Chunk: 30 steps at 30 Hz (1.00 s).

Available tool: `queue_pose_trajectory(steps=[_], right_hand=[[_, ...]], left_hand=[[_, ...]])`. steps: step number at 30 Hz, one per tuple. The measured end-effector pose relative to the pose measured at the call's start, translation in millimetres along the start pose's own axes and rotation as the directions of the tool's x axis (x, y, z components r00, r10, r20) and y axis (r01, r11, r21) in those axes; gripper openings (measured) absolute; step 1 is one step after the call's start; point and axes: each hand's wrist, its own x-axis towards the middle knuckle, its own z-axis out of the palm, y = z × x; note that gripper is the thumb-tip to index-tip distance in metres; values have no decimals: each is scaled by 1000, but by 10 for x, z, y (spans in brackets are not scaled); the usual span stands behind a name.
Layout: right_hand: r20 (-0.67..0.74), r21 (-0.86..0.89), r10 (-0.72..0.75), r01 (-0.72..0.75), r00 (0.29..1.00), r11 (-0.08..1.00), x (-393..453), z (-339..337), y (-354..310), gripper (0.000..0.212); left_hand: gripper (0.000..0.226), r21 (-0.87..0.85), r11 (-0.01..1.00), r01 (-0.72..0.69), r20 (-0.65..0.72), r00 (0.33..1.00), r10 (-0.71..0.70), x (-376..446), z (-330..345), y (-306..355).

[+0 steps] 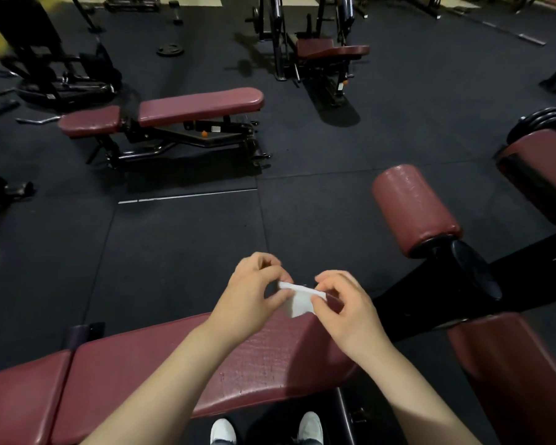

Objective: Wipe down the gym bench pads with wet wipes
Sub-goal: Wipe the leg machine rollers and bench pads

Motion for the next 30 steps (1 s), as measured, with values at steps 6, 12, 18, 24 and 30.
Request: queue_pose_trajectory(steps=[6,12,18,24,30], right_hand=[[342,747,314,-459,885,481,-59,65,-75,28],[342,669,455,-553,822,495,-121,196,156,25],[270,194,528,-583,805,789,-185,403,778,13],[170,64,630,-646,758,760,-12,563,1542,5],[-65,-118,563,-567,824,815,495,521,2165,20]], left_hand=[[12,-511,839,187,123,982,-144,-8,67,48],[8,-45,987,157,47,987,-155,-26,352,-244],[32,224,965,138,198,963,-184,-151,735,-744],[40,299,926,232,302,897,-323,-307,1188,-1362],[45,250,908,335,297,866,-402,-470,1663,-1829]])
